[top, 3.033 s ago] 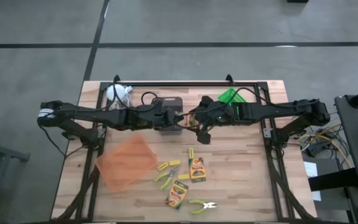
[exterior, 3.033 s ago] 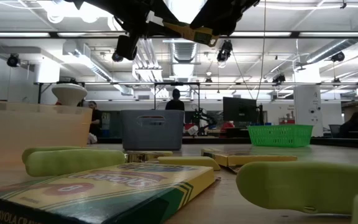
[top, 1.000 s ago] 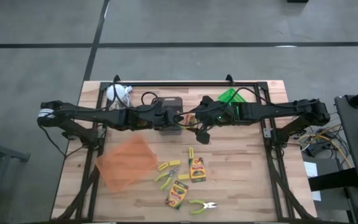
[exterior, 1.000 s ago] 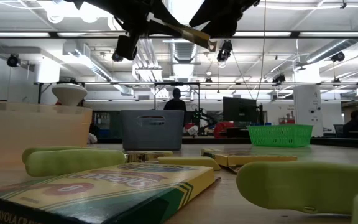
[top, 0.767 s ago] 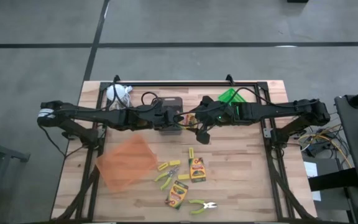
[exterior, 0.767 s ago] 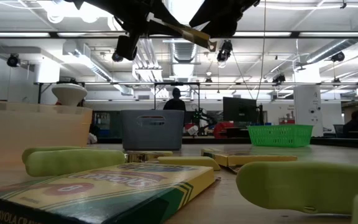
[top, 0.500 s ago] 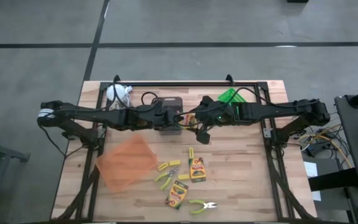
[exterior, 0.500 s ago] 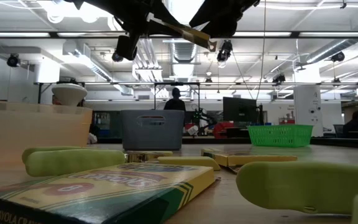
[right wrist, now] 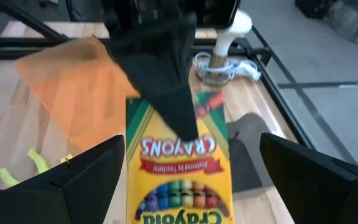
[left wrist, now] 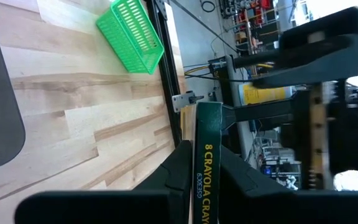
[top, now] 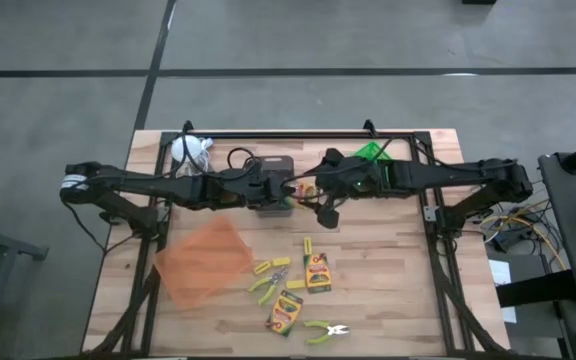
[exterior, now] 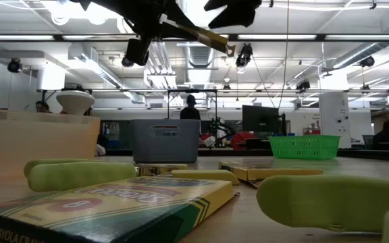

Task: Pick & Place School Supplies
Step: Put the pack of crayons into the orange bin

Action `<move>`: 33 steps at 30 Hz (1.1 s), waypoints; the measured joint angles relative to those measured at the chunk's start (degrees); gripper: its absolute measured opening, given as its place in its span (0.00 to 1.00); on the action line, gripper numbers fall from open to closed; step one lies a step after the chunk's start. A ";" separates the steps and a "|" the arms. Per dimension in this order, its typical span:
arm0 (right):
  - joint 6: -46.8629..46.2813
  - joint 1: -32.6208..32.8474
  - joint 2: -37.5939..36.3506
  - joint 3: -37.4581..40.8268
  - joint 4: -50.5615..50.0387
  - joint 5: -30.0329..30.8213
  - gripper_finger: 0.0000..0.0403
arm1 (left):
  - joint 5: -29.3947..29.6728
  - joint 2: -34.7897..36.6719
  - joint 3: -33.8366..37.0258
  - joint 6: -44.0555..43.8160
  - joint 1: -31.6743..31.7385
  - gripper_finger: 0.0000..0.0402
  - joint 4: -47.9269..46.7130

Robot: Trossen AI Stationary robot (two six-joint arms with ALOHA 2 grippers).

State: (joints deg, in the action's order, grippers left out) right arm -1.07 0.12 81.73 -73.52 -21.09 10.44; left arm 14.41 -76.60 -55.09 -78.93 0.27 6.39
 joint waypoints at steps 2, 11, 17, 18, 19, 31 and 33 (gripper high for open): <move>0.74 0.00 0.00 -1.28 -0.13 0.00 0.92 | 0.00 0.00 0.02 0.04 0.00 0.10 -0.09; 6.50 0.00 -0.04 -7.47 -2.31 0.07 0.92 | 0.00 0.00 0.04 1.13 0.00 0.10 -0.44; 7.72 0.00 -0.03 -10.15 -7.18 0.09 0.92 | -0.06 0.01 0.04 2.54 0.13 0.10 -0.46; 7.73 0.00 -0.02 -10.29 -7.90 0.09 0.92 | -0.11 0.17 0.04 2.84 0.14 0.10 -0.50; 7.70 0.00 -0.02 -10.42 -8.53 0.09 0.92 | -0.24 0.41 0.04 3.29 0.18 0.11 -0.62; 7.51 0.00 -0.04 -10.28 -12.58 0.22 0.92 | 0.03 8.53 0.06 8.38 0.74 0.11 -10.04; 7.53 0.00 -0.03 -10.29 -12.99 0.21 0.92 | 0.60 10.58 0.07 8.66 0.75 0.11 -14.16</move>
State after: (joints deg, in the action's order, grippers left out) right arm 6.46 0.12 81.71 -83.81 -34.08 10.65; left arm 15.02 -66.02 -55.02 -70.27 1.03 -7.76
